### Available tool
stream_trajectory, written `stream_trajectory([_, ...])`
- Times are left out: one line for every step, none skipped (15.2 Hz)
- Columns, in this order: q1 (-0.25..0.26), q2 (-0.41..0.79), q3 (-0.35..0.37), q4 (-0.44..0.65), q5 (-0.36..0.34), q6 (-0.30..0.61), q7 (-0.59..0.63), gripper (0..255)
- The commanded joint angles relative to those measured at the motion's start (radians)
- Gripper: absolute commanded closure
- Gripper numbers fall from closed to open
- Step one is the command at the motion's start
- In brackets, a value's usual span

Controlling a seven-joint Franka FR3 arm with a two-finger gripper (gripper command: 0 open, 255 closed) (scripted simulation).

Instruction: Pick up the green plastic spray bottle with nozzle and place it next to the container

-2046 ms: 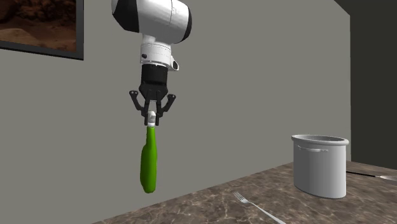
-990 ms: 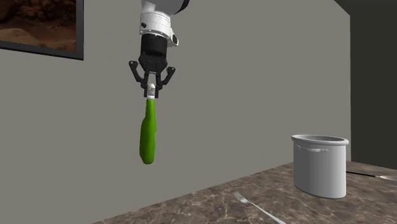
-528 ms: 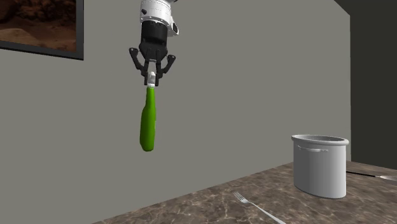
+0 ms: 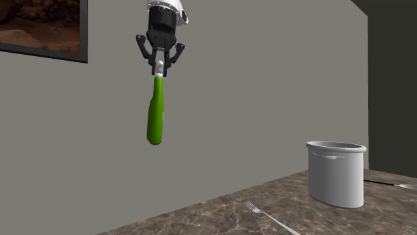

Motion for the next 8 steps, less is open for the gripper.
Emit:
stream_trajectory([0.001, 0.000, 0.001, 0.028, 0.000, -0.028, 0.002, 255])
stream_trajectory([0.001, 0.001, 0.001, 0.043, -0.001, -0.042, 0.003, 255])
stream_trajectory([0.002, 0.002, 0.001, 0.057, -0.001, -0.056, 0.004, 255])
stream_trajectory([0.002, 0.003, 0.001, 0.070, -0.001, -0.067, 0.004, 255])
stream_trajectory([-0.012, -0.018, -0.009, 0.045, 0.007, -0.063, -0.021, 255])
stream_trajectory([-0.025, -0.037, -0.020, 0.022, 0.015, -0.059, -0.046, 255])
stream_trajectory([-0.038, -0.055, -0.031, 0.000, 0.022, -0.056, -0.071, 255])
stream_trajectory([-0.050, -0.073, -0.042, -0.020, 0.028, -0.054, -0.096, 255])
